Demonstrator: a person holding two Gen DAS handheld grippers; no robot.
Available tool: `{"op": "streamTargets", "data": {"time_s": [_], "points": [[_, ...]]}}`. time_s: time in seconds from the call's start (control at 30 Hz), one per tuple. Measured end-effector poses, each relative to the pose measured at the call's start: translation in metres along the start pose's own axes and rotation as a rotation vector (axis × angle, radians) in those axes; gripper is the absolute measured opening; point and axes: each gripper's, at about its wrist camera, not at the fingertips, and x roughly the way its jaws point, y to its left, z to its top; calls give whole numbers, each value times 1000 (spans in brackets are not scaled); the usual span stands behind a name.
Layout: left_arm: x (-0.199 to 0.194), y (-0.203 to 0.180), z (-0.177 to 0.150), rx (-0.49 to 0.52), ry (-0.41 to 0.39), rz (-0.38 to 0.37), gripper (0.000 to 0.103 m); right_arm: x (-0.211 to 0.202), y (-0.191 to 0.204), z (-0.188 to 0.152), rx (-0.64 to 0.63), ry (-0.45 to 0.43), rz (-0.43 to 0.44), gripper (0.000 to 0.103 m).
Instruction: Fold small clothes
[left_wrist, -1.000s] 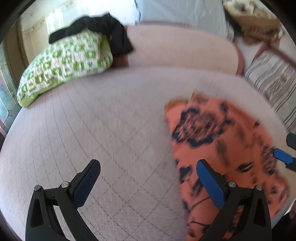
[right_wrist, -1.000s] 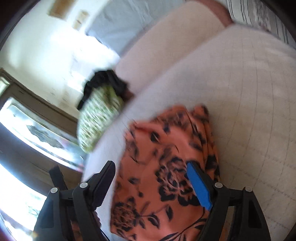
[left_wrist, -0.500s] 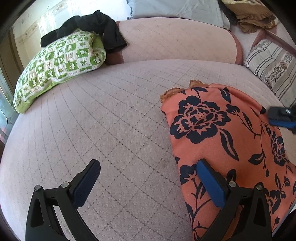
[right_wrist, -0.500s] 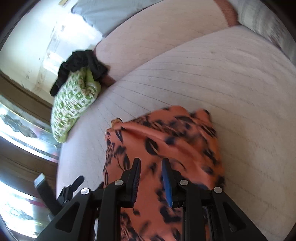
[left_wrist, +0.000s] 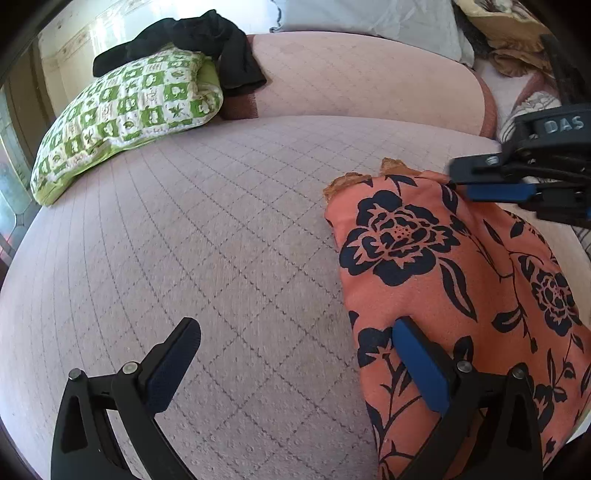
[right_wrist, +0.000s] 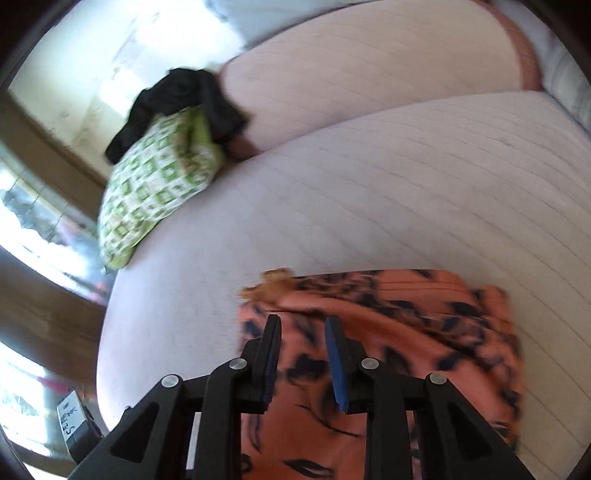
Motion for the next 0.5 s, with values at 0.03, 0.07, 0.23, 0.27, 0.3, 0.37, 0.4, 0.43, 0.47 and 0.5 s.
{"op": "streamTargets", "data": {"time_s": [0.03,0.07,0.23,0.27,0.3,0.37,0.4,0.43,0.47,0.5], "points": [[0,0,-1,-4,-2,-1,103,9,-1,-1,-3,15,-7,28],[-1,1,-1,-4,-5,-2,103,27,-7,-1,7,55,-39,27],[-1,2,-2,-1,-1,-10,103,54,-28,3,113,114,-18,26],[-2,2,-1,1,0,-11,103,48,-27,3,106,104,-16,26],[-2,3,0,4,1,-13,103,39,-25,2,87,88,-18,27],[-2,5,2,3,19,-26,103,21,-26,-5,60,65,-23,27],[-3,7,4,-1,35,-40,103,9,-29,-6,50,52,-18,27],[-3,12,7,-8,59,-63,103,-2,-31,-8,44,42,-11,27],[-3,17,9,-23,81,-94,103,-16,-35,-10,36,31,-6,31],[-4,22,10,-43,93,-124,103,-31,-42,-14,27,11,-9,43]]}}
